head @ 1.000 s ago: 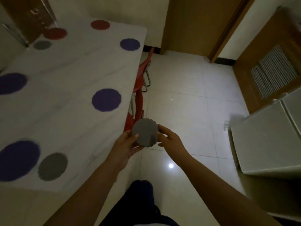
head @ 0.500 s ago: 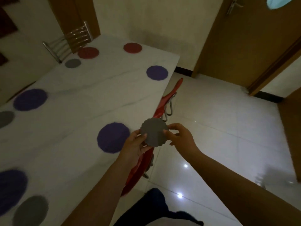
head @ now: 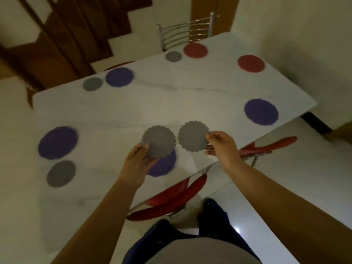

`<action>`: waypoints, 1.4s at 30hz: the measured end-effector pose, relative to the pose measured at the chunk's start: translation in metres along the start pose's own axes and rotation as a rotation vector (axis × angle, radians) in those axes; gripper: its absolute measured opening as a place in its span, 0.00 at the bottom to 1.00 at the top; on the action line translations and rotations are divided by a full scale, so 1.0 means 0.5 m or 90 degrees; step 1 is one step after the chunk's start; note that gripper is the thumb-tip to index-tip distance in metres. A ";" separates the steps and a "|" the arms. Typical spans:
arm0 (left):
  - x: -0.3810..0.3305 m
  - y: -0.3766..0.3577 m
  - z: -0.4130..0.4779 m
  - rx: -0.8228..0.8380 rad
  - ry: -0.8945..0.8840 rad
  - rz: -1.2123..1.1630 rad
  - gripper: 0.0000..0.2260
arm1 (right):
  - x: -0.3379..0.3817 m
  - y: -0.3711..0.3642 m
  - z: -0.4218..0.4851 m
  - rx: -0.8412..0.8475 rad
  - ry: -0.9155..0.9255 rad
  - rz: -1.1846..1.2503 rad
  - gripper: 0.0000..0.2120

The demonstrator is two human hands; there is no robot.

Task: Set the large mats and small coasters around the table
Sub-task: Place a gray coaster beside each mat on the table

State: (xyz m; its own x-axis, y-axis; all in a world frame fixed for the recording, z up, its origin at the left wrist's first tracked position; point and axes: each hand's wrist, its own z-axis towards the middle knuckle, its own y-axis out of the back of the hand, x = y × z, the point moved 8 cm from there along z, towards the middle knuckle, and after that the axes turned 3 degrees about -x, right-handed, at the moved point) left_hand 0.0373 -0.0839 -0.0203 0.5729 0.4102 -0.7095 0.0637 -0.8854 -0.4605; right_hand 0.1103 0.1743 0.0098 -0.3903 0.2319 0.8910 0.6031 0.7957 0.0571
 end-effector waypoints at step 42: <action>0.120 0.096 -0.156 -0.228 -0.083 -0.190 0.13 | -0.090 -0.058 0.222 0.108 0.072 -0.566 0.20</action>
State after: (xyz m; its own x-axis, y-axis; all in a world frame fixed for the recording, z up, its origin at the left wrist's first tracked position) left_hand 0.1382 -0.1188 -0.0433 0.3811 0.6614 -0.6460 0.4997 -0.7352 -0.4579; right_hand 0.0332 0.2028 -0.0822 -0.5866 -0.5549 0.5899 -0.0009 0.7288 0.6847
